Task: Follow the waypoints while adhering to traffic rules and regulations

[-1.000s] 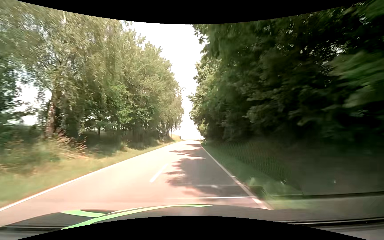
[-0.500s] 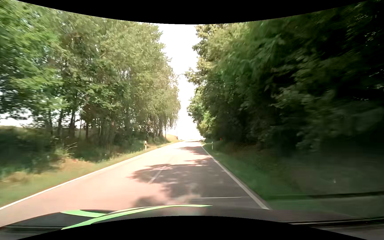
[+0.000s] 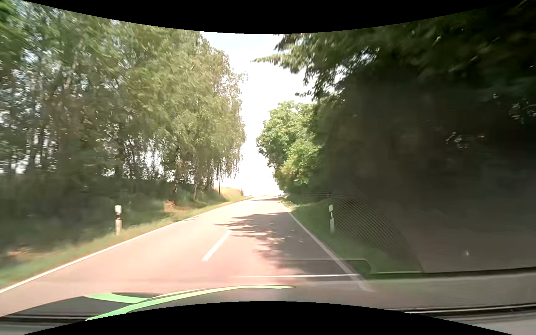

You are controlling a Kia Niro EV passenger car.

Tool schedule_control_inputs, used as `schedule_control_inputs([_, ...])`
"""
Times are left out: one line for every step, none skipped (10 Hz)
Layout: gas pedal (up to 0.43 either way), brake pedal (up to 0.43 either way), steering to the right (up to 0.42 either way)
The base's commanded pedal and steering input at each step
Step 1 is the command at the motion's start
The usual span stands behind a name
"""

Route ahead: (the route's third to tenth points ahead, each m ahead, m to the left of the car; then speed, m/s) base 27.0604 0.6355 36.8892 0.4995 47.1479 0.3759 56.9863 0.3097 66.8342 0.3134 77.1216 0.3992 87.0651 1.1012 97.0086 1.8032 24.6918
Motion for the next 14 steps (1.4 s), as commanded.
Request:
schedule_control_inputs([0.268,0.0,0.005])
schedule_control_inputs([0.268,0.0,0.005])
schedule_control_inputs([0.268,0.0,0.006])
schedule_control_inputs([0.268,0.0,0.006])
schedule_control_inputs([0.268,0.0,0.006])
schedule_control_inputs([0.268,0.0,0.006])
schedule_control_inputs([0.268,0.0,0.005])
schedule_control_inputs([0.268,0.0,0.005])
schedule_control_inputs([0.26,0.0,0.004])
schedule_control_inputs([0.248,0.0,0.004])
schedule_control_inputs([0.24,0.0,0.004])
schedule_control_inputs([0.228,0.0,0.004])
schedule_control_inputs([0.22,0.0,0.004])
schedule_control_inputs([0.22,0.0,0.004])
